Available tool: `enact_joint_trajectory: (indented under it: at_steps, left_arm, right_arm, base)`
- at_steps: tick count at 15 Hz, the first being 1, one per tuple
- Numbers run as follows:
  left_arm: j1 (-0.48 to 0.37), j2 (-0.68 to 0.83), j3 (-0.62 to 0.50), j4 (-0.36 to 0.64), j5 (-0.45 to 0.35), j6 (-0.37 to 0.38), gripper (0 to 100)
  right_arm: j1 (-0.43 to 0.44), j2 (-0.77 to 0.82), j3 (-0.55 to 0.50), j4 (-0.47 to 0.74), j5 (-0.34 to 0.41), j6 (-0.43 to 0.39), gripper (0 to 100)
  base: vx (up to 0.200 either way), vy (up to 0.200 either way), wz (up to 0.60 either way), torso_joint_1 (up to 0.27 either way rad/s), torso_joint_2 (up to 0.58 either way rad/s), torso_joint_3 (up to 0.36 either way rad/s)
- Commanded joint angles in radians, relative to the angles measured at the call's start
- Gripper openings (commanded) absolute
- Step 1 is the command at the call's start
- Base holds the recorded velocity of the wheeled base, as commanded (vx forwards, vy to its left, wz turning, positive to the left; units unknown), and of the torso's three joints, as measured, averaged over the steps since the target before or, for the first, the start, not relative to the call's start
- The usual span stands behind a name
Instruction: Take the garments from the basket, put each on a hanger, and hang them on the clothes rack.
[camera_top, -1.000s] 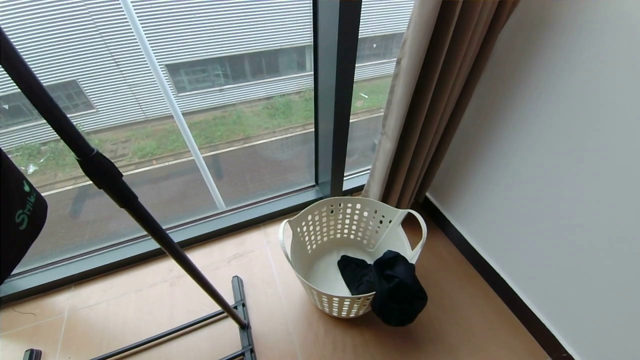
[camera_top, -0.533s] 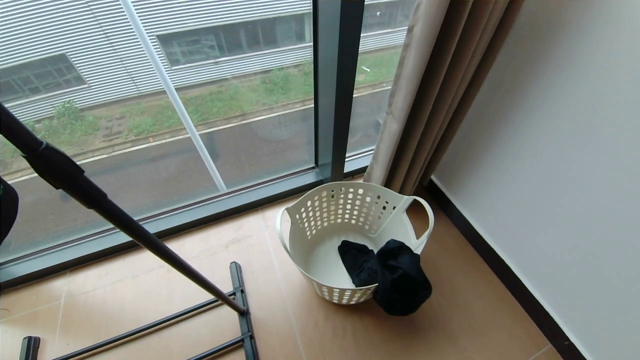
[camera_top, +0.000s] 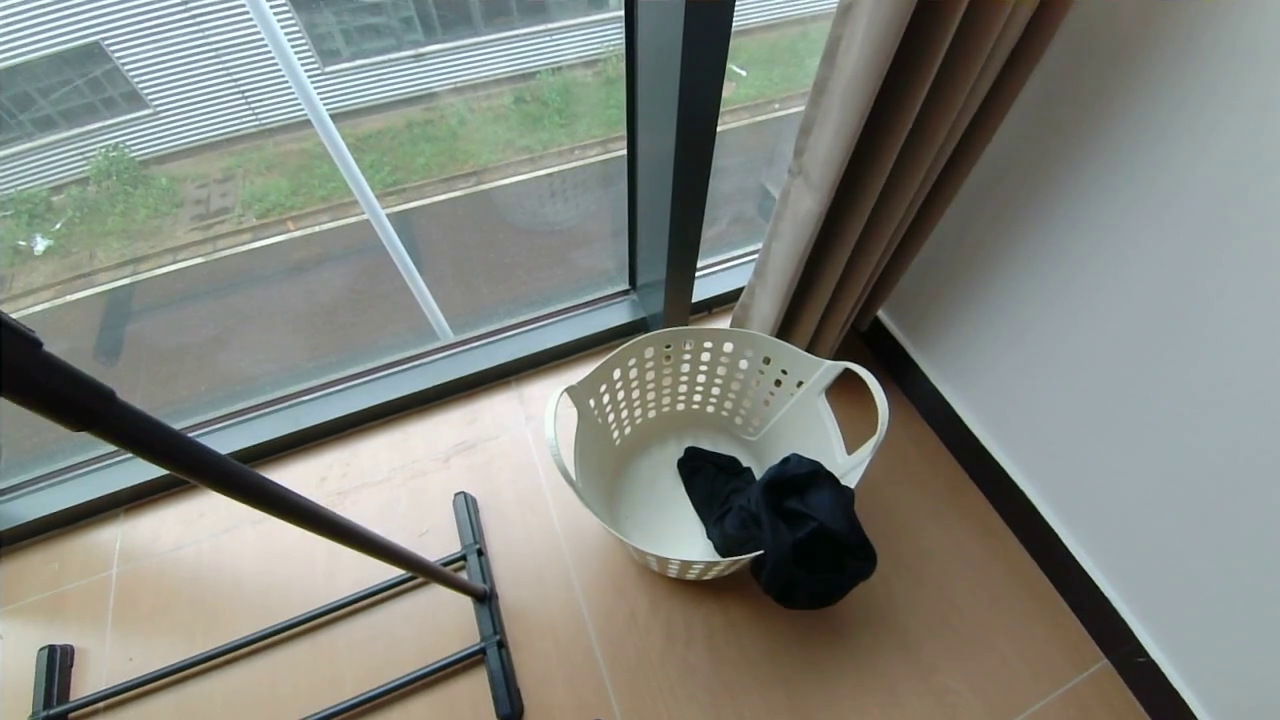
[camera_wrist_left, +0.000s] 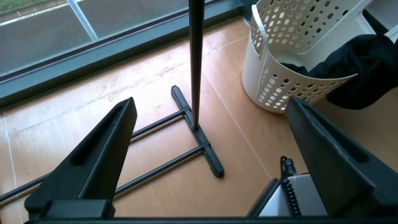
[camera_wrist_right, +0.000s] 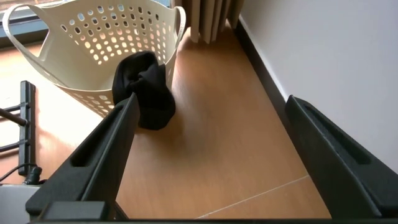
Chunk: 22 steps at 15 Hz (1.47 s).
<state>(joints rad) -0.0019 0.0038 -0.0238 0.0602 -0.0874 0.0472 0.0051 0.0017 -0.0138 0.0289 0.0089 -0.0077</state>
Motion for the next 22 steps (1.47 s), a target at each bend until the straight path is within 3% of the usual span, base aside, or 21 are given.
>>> enact_joint_trajectory:
  at_steps: [1,17,20,22]
  left_arm:
    - [0.0,-0.001,0.001,0.0,0.0,0.0,100]
    - [-0.001,-0.001,0.001,0.0,0.0,0.0,100]
    - [-0.001,-0.001,0.001,0.0,0.0,0.0,100]
    - [-0.001,-0.001,0.001,0.0,0.0,0.0,100]
  right_arm:
    - [0.001,0.0,-0.002,0.0,0.0,-0.002,100]
    - [0.001,0.02,-0.002,0.003,0.0,-0.023,100]
    - [0.036,0.36,-0.012,0.014,0.023,-0.032,100]
    - [0.119,0.615,-0.084,-0.08,0.037,-0.034,100]
  base:
    - [0.0,0.0,0.0,0.012,0.0,-0.207]
    - [0.0,0.0,0.0,0.002,0.0,-0.199]
    - [0.0,0.0,0.0,-0.001,0.0,-0.134]
    - [0.0,0.0,0.0,0.0,0.0,0.0]
